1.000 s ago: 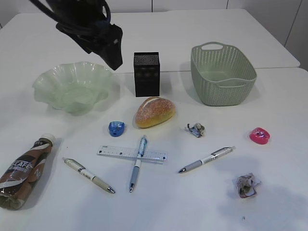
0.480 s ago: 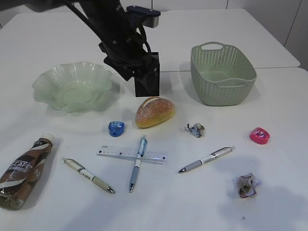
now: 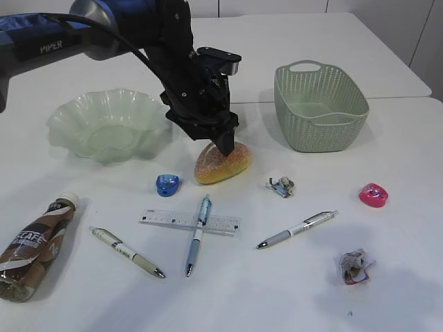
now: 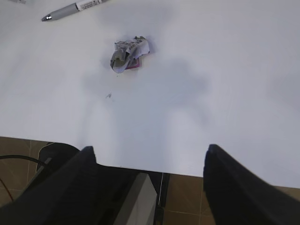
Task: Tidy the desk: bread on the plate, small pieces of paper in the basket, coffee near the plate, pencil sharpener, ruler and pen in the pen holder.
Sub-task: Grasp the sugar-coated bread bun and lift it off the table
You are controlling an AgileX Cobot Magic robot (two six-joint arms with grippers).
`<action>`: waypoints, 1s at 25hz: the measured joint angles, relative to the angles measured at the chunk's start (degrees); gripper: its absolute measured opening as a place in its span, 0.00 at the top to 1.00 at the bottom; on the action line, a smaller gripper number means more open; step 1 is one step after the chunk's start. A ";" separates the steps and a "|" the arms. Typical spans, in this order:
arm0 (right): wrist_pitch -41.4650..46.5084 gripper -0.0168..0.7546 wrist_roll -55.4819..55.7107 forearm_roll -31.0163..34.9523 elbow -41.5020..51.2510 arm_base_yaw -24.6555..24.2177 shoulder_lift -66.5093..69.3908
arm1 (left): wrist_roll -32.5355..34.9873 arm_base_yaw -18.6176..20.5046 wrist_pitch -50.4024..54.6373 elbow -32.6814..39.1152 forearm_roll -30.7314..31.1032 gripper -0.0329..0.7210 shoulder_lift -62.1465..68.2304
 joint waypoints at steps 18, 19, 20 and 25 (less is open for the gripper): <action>-0.23 0.26 0.00 -0.26 0.00 0.00 0.00 | 0.00 0.00 -7.00 -0.39 -0.90 0.15 4.03; -0.21 0.26 0.00 -0.26 0.00 0.00 0.00 | 0.00 0.00 -7.00 -0.62 -1.15 0.15 4.28; -0.21 0.26 0.00 -0.26 0.00 0.00 0.00 | 0.00 0.00 -7.00 -0.91 -1.15 0.15 4.51; -0.35 0.26 0.00 -0.30 0.00 0.00 0.00 | 0.00 0.00 -6.28 -3.24 -2.85 0.16 6.78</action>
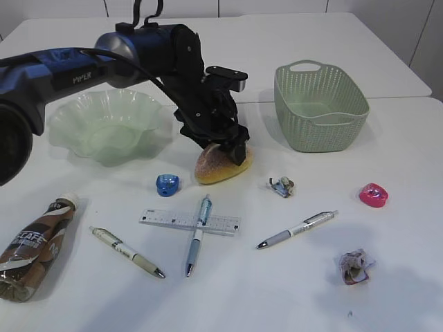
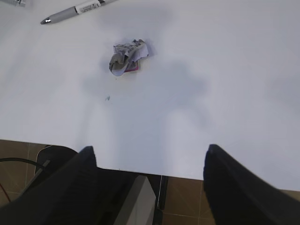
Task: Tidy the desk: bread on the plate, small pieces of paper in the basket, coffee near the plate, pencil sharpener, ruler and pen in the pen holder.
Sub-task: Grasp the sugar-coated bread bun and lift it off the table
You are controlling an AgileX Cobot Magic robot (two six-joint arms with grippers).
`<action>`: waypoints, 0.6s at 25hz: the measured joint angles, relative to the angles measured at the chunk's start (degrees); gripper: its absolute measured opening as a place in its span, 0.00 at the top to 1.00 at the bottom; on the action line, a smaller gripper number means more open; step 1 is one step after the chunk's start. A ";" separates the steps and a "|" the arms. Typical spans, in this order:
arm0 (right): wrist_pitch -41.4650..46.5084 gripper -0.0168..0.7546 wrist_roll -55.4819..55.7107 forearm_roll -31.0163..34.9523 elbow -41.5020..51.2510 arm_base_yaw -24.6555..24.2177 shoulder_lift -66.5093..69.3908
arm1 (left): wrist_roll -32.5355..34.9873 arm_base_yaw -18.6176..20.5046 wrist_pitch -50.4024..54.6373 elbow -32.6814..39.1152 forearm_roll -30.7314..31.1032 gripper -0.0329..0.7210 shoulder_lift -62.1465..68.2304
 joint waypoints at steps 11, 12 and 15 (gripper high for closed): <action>-0.03 0.26 0.00 -0.09 0.00 0.00 0.00 | 0.00 0.00 0.75 -1.18 0.28 0.21 1.92; -0.13 0.26 0.00 -0.09 0.00 0.00 0.00 | 0.00 0.00 0.87 -1.18 0.66 0.23 1.92; -0.13 0.26 0.00 -0.09 0.00 0.00 0.00 | 0.00 0.00 0.95 -1.30 0.91 0.35 1.92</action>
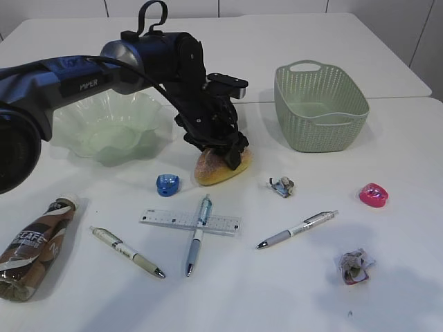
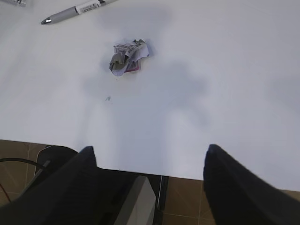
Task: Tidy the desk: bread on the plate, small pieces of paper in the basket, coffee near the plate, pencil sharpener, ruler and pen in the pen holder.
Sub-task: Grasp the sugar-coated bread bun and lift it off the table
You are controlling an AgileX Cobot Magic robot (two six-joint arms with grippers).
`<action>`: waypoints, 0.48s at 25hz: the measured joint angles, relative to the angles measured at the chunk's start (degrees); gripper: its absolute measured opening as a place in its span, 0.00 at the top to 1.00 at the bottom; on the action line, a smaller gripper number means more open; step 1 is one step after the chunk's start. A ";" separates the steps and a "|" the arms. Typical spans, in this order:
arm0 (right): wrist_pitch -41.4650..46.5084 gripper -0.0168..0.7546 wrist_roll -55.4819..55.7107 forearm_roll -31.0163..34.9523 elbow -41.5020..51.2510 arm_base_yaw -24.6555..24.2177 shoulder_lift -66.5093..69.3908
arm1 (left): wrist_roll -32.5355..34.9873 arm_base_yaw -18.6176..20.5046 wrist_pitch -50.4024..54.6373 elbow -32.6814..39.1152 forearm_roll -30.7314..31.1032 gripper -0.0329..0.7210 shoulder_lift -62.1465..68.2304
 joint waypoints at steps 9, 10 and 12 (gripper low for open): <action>0.00 0.26 0.00 0.00 0.00 0.00 0.00 | 0.00 0.00 6.99 -3.05 2.85 0.55 0.00; 0.00 0.26 0.00 0.00 0.00 0.00 0.00 | 0.00 0.00 7.99 -4.33 3.14 0.55 0.00; 0.00 0.26 0.00 0.00 0.00 0.00 0.00 | -0.24 0.22 10.09 -7.29 3.33 0.55 0.00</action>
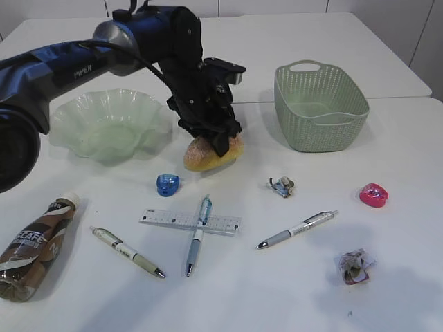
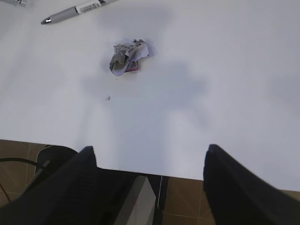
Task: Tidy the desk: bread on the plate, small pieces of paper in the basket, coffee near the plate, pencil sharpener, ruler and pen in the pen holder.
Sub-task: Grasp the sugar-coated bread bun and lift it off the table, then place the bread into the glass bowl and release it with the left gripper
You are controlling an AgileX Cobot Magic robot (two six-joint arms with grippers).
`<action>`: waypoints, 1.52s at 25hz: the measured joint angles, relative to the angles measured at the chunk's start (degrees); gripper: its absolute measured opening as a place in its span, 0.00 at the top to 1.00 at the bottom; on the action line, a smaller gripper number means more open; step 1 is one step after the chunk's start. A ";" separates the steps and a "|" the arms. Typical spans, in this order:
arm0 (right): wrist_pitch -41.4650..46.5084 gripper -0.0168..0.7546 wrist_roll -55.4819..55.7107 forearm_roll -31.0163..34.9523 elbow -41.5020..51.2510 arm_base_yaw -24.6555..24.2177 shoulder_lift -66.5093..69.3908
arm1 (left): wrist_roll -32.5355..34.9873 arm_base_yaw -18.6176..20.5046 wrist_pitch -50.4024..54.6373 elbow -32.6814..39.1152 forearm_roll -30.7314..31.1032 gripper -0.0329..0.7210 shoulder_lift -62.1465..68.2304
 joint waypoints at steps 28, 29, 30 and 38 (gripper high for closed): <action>0.24 0.26 0.00 0.00 0.00 0.00 0.00 | -10.27 12.16 3.39 -6.82 3.96 0.54 -11.80; 0.24 0.26 0.00 0.00 0.00 0.00 0.00 | -10.27 13.19 3.39 -6.82 4.07 0.54 -11.80; 0.24 0.26 0.00 0.00 0.00 0.00 0.00 | -10.27 14.35 3.47 -6.82 4.07 0.54 -11.80; 0.24 0.26 0.00 0.00 0.00 0.00 0.00 | -10.39 22.33 3.51 -6.82 1.21 0.54 -9.38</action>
